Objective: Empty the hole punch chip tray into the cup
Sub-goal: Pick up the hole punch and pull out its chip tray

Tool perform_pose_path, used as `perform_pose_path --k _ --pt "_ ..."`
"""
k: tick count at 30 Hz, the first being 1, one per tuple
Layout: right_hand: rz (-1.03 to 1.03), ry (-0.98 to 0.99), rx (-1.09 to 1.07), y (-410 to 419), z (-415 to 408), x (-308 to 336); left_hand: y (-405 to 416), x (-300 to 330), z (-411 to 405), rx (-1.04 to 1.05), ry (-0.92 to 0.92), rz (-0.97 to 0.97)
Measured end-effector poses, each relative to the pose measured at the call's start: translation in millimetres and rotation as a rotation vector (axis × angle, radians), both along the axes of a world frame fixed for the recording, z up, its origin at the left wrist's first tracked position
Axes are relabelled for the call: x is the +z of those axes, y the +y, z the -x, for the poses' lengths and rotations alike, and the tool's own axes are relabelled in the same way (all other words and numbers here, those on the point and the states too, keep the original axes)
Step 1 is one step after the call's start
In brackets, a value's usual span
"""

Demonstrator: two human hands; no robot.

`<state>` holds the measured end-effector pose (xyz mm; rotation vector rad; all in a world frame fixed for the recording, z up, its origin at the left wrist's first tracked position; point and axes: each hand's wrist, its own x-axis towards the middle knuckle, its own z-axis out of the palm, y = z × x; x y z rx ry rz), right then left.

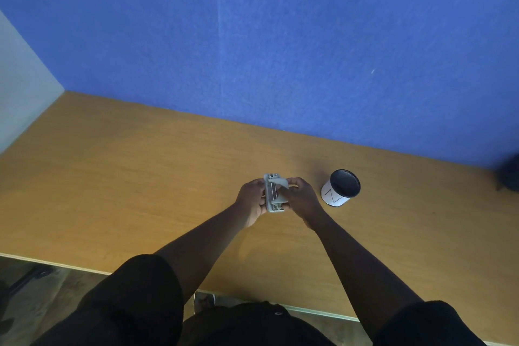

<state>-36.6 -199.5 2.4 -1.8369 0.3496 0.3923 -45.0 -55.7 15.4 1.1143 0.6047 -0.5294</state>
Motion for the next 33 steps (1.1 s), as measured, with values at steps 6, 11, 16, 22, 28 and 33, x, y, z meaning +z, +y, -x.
perform_pose_path --k 6,11,16,22,28,33 --pt "0.235 -0.101 0.110 6 1 10 5 -4 -7 0.010 0.041 -0.029" --pt "0.212 -0.107 0.131 8 1 11 5 -2 -11 0.000 0.061 -0.031" --pt "0.198 -0.117 0.134 10 2 14 6 -2 -15 0.015 0.113 0.006" --pt "0.134 -0.102 0.104 12 5 16 9 -4 -16 0.016 0.150 0.044" --pt "0.061 -0.087 0.065 17 7 20 13 -10 -16 0.029 0.147 0.074" --pt "0.058 -0.066 -0.036 21 1 19 17 -8 -11 -0.002 0.113 0.173"
